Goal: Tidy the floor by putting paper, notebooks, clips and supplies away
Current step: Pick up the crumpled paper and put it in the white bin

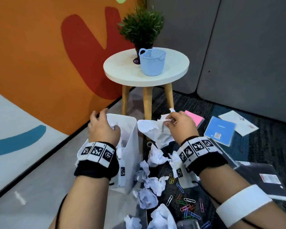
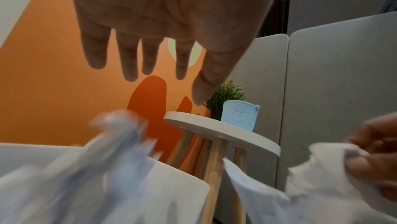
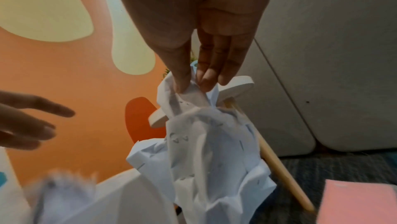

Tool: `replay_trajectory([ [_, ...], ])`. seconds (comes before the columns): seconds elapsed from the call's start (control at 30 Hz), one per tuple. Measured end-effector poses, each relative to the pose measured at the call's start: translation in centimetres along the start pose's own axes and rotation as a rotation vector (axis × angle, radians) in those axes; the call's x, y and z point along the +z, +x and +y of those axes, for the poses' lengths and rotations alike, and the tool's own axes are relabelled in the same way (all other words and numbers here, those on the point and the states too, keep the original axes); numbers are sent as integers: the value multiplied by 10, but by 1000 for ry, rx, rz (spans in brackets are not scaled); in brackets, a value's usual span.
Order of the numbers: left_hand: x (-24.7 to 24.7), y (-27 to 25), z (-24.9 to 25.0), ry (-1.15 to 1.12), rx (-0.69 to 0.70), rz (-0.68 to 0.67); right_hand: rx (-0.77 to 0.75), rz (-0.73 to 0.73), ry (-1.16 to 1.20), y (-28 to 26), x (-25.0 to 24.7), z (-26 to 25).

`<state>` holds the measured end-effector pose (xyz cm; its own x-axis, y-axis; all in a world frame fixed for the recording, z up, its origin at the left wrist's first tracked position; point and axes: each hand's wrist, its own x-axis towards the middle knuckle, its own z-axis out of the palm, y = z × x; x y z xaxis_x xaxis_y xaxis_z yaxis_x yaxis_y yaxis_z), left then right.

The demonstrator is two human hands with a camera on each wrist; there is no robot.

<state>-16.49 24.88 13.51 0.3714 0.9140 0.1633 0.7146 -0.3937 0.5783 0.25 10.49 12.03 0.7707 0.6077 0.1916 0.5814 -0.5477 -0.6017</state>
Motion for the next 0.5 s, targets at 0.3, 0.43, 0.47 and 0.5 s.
replay_trajectory([
  [0.3,2,-13,7,-114,282,-286,-245,38,203,0,6,-74],
  [0.43,3,-7,4,-112,254,-116,-337,-3,216,0,14,-96],
  [0.47,2,-5,3,-121,242,-67,-351,-20,229,0,16,-100],
  [0.5,2,-3,1,-124,231,-27,-363,-36,245,0,19,-104],
])
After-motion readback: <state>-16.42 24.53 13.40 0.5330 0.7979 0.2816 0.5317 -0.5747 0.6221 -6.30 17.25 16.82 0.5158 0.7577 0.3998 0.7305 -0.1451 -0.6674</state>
